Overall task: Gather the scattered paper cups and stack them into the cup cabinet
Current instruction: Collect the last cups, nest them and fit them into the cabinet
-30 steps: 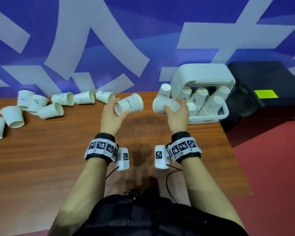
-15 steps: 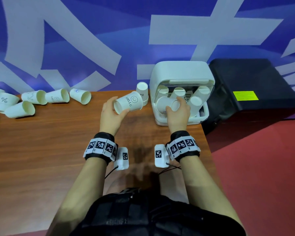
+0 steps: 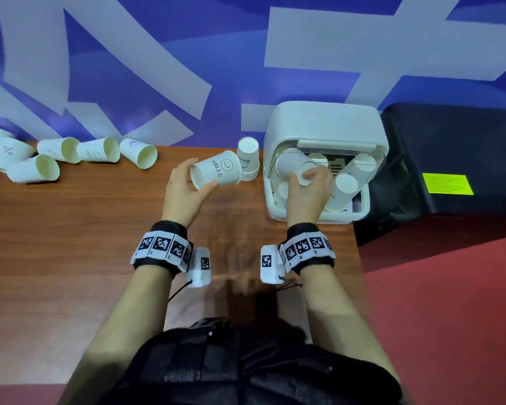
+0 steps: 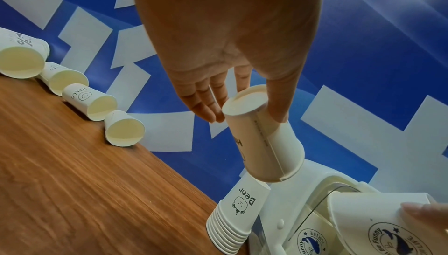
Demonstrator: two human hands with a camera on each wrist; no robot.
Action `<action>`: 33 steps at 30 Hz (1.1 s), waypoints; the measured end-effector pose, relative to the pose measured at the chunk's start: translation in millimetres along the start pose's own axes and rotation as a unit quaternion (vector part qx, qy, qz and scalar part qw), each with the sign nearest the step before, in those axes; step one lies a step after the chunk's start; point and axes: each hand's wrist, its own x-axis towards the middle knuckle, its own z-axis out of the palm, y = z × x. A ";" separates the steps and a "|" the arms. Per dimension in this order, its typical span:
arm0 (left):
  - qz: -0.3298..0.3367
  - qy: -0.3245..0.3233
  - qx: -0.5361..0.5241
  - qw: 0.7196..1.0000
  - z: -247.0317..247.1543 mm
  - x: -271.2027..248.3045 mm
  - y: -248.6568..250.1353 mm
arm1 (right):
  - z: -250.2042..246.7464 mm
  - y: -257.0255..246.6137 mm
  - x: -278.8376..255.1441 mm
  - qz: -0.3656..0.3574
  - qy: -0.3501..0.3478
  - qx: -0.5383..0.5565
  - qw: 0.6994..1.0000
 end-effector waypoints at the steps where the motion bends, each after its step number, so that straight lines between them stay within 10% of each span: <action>1: 0.000 -0.001 0.003 1.000 1.1 1.2 -0.3 | 2.5 2.4 0.6 -0.013 0.004 -0.006 1.000; 33: -0.049 -0.035 0.017 0.998 32.7 6.4 -28.3 | 29.8 46.8 22.7 -0.139 -0.079 -0.165 0.973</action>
